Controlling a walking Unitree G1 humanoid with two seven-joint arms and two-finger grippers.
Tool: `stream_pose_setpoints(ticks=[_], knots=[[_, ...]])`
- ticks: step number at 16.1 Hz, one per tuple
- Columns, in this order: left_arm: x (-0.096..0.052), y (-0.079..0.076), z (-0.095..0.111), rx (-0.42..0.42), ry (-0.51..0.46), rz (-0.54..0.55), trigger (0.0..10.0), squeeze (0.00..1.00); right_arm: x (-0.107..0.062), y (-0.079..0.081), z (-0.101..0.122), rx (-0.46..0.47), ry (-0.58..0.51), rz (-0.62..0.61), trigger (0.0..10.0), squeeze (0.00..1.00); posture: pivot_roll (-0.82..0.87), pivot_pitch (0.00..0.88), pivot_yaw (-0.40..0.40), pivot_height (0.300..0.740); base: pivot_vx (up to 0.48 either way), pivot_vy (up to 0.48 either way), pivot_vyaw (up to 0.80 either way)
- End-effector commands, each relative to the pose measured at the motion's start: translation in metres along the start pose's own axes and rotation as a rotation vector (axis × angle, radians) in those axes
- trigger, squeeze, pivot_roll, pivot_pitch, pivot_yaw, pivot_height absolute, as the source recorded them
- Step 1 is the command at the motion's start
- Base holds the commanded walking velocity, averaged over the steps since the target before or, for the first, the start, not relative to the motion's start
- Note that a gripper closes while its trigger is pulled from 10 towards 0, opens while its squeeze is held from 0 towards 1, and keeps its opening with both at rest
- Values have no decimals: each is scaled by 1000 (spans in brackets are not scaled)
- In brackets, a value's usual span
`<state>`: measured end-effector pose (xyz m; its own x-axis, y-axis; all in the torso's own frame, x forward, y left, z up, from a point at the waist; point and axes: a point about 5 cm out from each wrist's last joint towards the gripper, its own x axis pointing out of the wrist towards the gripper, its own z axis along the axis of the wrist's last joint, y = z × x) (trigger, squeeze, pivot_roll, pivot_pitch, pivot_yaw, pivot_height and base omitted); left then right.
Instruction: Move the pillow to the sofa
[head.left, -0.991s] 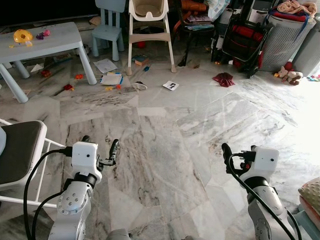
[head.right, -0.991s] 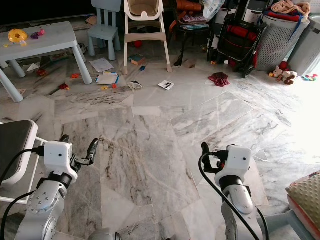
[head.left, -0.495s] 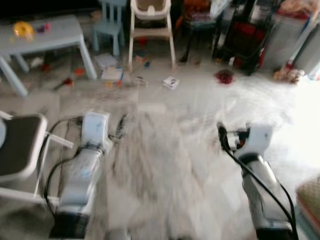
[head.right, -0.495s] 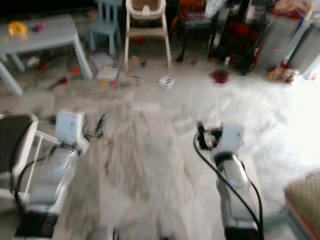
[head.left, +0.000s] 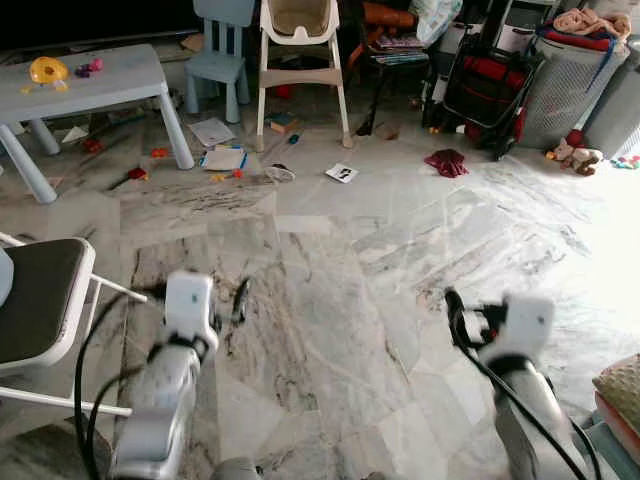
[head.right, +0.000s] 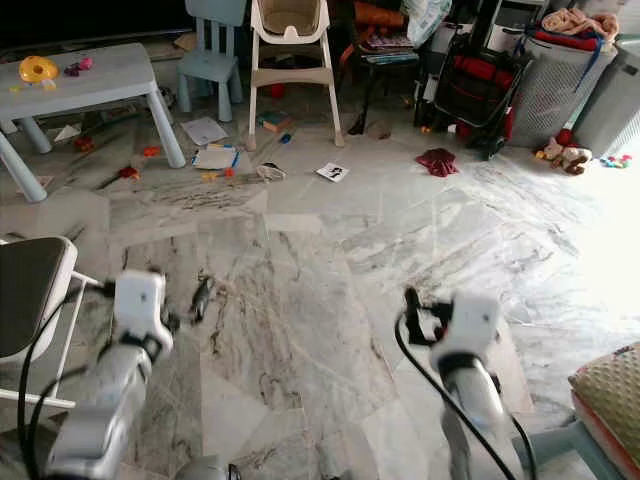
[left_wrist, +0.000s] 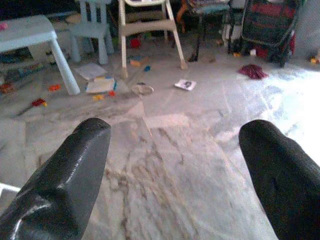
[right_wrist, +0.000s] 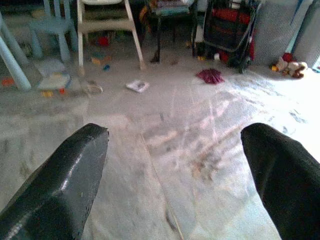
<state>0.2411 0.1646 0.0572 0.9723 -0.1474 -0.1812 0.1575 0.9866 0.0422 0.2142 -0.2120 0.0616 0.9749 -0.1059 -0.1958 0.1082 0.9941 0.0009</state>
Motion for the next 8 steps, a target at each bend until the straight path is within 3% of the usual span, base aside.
stream_pose_setpoints(ticks=[1,4,7,8], knots=[[-4,-1,4,34,-16,-25,10000,0,-3,-2,1,-25,-10,5,10000,0,-24,0,0,740,0,0,0],[-13,4,-3,81,19,-23,10000,0,-8,-13,-8,-25,38,-29,10000,0,-21,0,5,740,0,0,0],[-2,2,1,54,31,-9,10000,0,1,-9,-3,-6,21,-32,10000,0,-24,0,7,740,0,0,-800],[6,-6,7,37,27,-52,10000,0,7,-3,2,-5,1,-22,10000,0,-30,0,12,740,0,0,-800]])
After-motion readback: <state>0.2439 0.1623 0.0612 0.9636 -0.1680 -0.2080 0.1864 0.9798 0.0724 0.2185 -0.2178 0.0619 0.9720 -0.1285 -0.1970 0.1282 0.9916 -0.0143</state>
